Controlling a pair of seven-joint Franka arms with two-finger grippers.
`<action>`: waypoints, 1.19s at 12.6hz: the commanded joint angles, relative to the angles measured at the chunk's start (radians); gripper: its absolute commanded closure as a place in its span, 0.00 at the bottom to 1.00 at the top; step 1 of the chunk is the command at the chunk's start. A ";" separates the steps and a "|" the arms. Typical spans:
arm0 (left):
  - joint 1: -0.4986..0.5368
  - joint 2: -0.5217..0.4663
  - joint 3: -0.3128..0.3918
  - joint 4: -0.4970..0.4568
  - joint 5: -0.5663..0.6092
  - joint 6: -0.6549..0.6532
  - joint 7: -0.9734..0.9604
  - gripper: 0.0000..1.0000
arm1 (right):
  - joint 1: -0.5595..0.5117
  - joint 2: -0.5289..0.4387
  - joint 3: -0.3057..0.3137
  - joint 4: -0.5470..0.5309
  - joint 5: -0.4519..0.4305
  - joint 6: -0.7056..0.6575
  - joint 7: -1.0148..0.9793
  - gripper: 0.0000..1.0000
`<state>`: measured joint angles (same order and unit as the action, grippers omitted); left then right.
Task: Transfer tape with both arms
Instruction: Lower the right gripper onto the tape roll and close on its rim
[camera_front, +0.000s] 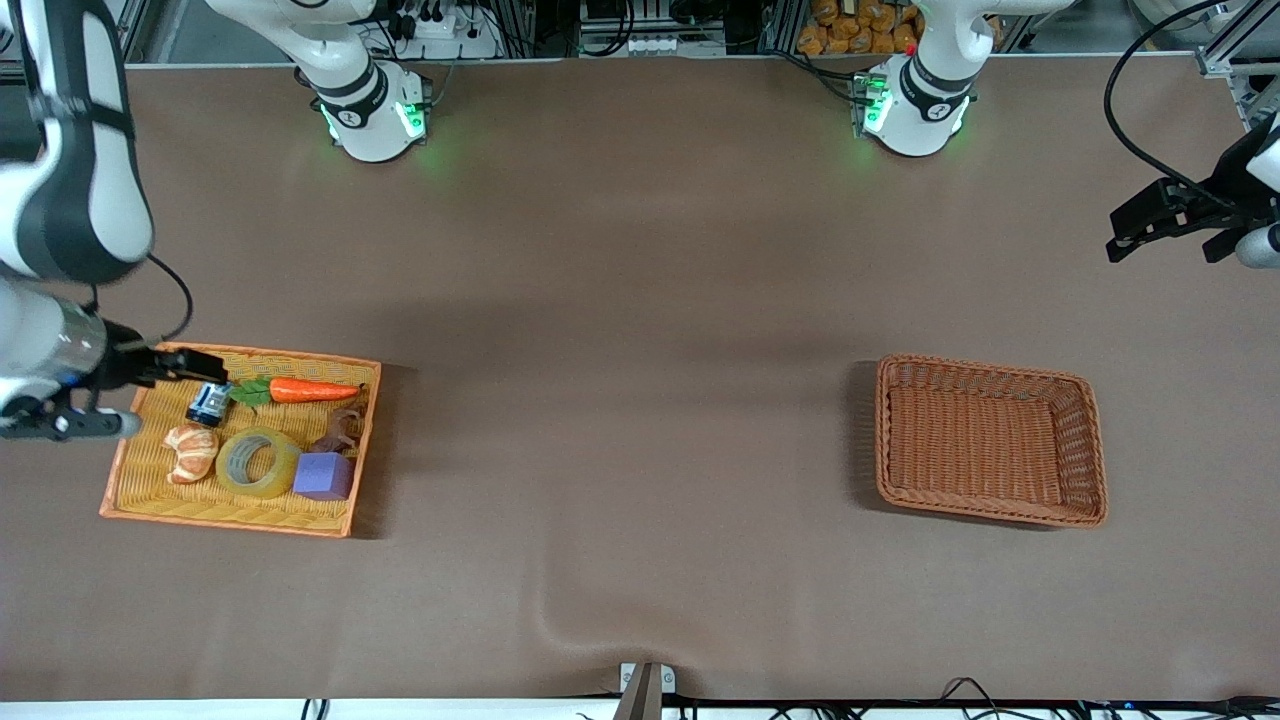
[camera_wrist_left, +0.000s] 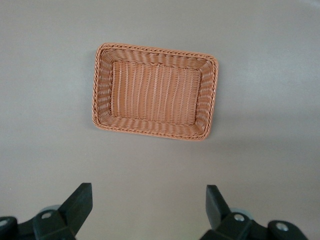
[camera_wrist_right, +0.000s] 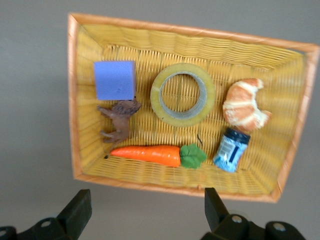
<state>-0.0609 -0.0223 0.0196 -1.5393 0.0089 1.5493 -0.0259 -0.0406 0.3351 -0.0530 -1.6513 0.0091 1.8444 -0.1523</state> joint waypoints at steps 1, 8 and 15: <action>-0.007 0.005 -0.003 0.016 -0.012 -0.012 -0.016 0.00 | -0.021 0.146 0.009 0.105 -0.040 -0.010 -0.081 0.00; -0.033 0.008 -0.020 0.004 -0.109 -0.014 -0.022 0.00 | -0.090 0.413 0.010 0.208 -0.044 0.190 -0.369 0.00; -0.022 -0.004 -0.039 -0.008 -0.113 -0.029 -0.023 0.00 | -0.108 0.455 0.010 0.214 -0.040 0.257 -0.463 0.54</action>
<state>-0.0921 -0.0121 -0.0103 -1.5419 -0.0926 1.5409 -0.0279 -0.1382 0.7692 -0.0552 -1.4670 -0.0356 2.1060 -0.5902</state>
